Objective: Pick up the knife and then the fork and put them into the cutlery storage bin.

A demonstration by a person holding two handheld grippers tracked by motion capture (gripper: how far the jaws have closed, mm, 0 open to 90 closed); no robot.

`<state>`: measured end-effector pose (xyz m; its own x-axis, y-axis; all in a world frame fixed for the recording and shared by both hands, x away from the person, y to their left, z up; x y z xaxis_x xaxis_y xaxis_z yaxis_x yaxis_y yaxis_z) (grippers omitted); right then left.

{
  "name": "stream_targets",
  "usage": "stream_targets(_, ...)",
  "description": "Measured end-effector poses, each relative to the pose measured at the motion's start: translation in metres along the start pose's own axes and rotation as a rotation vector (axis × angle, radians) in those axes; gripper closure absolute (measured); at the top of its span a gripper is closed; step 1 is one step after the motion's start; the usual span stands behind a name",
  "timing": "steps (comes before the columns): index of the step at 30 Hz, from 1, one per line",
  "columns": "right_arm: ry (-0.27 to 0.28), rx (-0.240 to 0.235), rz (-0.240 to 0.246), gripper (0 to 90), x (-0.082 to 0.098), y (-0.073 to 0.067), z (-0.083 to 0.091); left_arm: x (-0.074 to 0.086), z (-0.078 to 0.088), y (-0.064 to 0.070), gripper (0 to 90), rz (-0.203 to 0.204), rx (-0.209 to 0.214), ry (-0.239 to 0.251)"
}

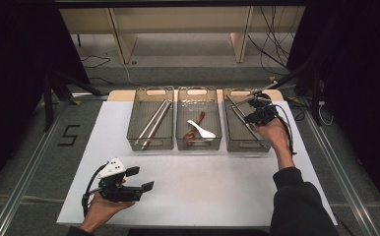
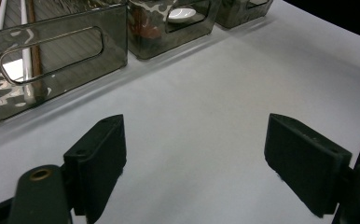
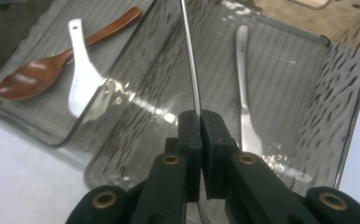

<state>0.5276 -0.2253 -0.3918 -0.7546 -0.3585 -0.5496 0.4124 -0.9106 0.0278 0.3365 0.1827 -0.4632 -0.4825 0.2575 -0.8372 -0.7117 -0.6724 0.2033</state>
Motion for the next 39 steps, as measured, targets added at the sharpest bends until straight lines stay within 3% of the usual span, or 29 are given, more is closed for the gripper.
stream_targets(9,-0.016,0.032,-0.042,88.0,-0.001,0.009,-0.011,0.0,0.0,0.0,20.2,0.003,0.001,0.001)
stream_targets(31,-0.049,0.068,-0.099,86.3,0.009,0.013,-0.035,0.0,0.0,0.0,20.2,0.004,0.002,0.002)
stream_targets(34,-0.043,0.047,-0.12,79.8,0.009,0.013,-0.036,0.0,0.0,0.0,20.2,0.003,0.001,0.002)
stream_targets(39,-0.014,0.018,-0.114,74.6,0.007,0.011,-0.03,0.0,0.0,0.001,20.2,0.006,0.003,-0.001)
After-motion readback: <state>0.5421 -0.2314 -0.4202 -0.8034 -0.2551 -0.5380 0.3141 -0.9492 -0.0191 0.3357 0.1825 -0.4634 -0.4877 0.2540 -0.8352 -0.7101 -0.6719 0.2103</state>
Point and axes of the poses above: each handheld gripper's, and its own axes: z roughly backward along the jaws, x roughly out of its underside, y roughly to its right, the point moved 3 cm from there along -z, roughly forward along the jaws, and after that the axes turned 2 degrees about x, right-handed, at the moved point
